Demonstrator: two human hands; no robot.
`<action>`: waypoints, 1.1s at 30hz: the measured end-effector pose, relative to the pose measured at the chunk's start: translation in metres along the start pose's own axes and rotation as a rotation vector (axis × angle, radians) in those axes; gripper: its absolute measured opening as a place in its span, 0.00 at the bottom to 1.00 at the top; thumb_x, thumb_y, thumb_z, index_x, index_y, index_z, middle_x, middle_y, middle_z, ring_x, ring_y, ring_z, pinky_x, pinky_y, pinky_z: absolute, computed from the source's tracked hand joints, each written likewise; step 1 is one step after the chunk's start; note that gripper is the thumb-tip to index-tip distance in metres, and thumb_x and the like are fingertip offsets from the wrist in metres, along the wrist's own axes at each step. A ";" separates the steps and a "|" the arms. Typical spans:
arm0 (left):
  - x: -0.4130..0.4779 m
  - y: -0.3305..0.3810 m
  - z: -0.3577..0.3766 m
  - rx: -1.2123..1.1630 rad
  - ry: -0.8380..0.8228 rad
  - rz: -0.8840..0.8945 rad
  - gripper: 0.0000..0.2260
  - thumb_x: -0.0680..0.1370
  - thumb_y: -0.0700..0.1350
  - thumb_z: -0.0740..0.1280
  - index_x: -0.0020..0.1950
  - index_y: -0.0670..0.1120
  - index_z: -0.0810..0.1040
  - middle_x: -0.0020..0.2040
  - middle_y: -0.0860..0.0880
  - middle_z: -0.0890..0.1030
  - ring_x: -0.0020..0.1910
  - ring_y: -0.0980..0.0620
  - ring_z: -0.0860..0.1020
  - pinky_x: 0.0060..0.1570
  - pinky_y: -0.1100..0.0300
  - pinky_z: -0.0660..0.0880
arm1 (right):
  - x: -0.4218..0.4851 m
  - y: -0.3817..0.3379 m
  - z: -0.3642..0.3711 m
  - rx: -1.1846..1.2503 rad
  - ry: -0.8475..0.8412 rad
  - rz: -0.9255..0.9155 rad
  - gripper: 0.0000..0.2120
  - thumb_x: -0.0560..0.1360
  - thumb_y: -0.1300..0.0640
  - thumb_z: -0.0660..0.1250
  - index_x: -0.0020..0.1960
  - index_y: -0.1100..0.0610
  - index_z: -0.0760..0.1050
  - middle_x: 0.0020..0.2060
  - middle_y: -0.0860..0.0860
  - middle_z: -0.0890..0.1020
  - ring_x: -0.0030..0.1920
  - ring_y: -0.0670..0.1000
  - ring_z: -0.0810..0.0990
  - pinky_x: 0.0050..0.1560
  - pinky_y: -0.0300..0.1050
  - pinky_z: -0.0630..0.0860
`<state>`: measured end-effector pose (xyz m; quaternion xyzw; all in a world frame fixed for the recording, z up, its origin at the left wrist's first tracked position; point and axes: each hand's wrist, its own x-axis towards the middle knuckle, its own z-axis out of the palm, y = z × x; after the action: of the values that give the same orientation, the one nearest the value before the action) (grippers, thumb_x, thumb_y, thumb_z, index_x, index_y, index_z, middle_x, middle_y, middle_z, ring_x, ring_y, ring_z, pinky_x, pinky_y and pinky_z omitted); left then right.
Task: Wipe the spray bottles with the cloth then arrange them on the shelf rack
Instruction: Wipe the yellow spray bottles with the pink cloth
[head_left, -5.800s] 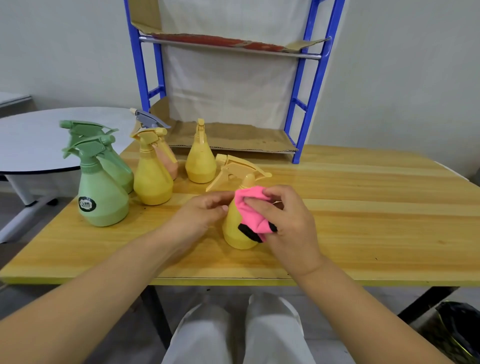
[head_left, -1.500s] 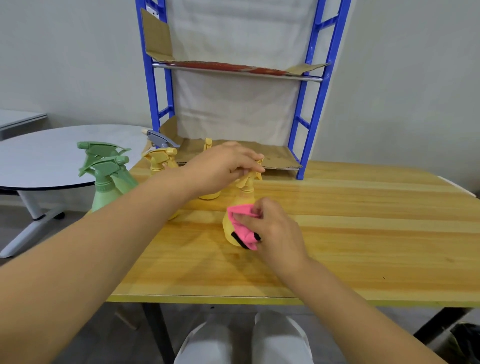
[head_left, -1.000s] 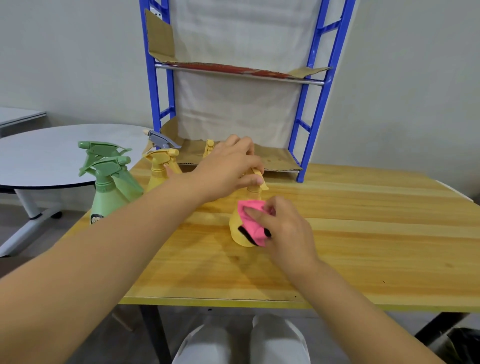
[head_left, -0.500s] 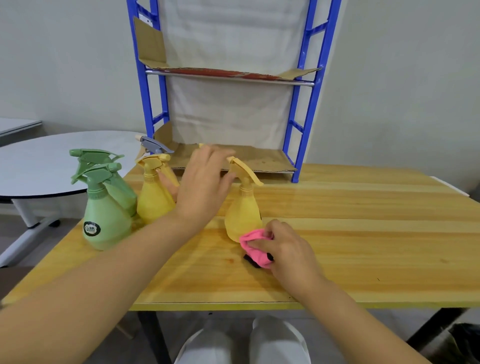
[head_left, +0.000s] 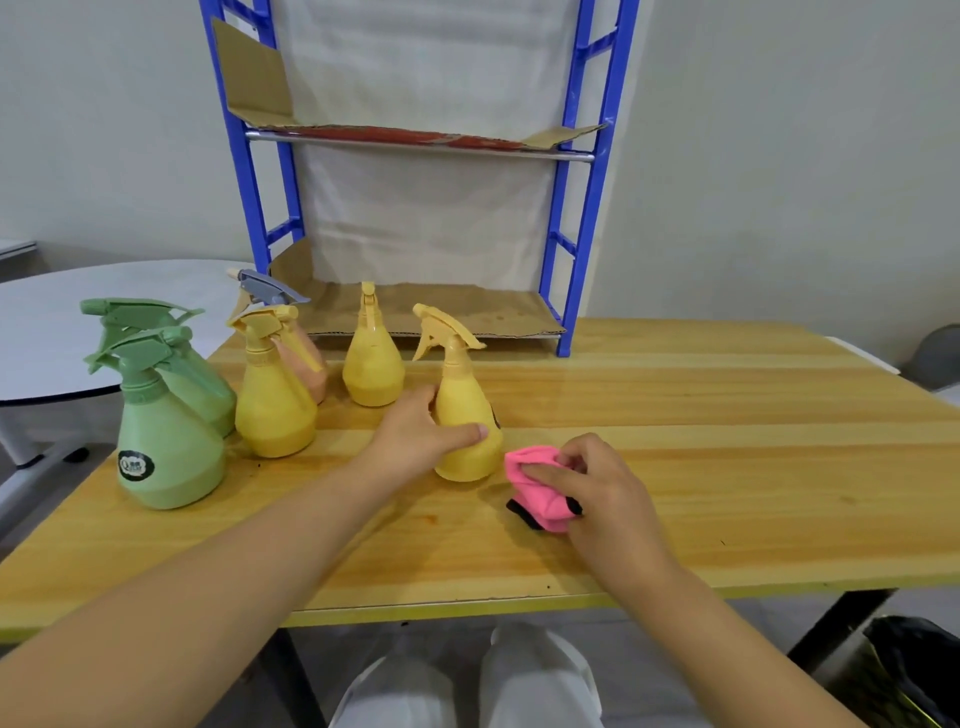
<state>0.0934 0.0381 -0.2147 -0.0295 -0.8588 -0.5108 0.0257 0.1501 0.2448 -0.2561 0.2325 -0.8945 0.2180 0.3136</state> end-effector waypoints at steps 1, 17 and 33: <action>-0.002 0.002 0.000 -0.122 -0.028 -0.048 0.24 0.68 0.50 0.75 0.60 0.48 0.72 0.55 0.50 0.78 0.53 0.50 0.77 0.53 0.53 0.76 | -0.002 0.000 -0.001 0.005 0.045 -0.022 0.28 0.61 0.69 0.77 0.56 0.48 0.80 0.44 0.50 0.73 0.43 0.52 0.74 0.30 0.48 0.75; -0.021 0.025 0.011 -0.624 -0.181 -0.228 0.20 0.72 0.48 0.71 0.62 0.46 0.74 0.55 0.46 0.81 0.54 0.45 0.79 0.50 0.51 0.77 | 0.008 -0.011 -0.005 0.326 0.245 0.035 0.22 0.67 0.63 0.71 0.59 0.46 0.78 0.49 0.47 0.74 0.51 0.45 0.72 0.47 0.41 0.75; -0.024 0.048 0.013 -0.887 -0.180 -0.373 0.26 0.67 0.50 0.74 0.61 0.44 0.72 0.58 0.39 0.77 0.53 0.40 0.78 0.43 0.47 0.79 | 0.009 -0.024 -0.010 0.731 0.433 0.487 0.24 0.70 0.72 0.68 0.57 0.47 0.78 0.42 0.50 0.79 0.44 0.41 0.78 0.47 0.33 0.74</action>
<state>0.1206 0.0721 -0.1802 0.0726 -0.5481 -0.8186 -0.1555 0.1622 0.2284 -0.2368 0.0607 -0.7018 0.6283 0.3301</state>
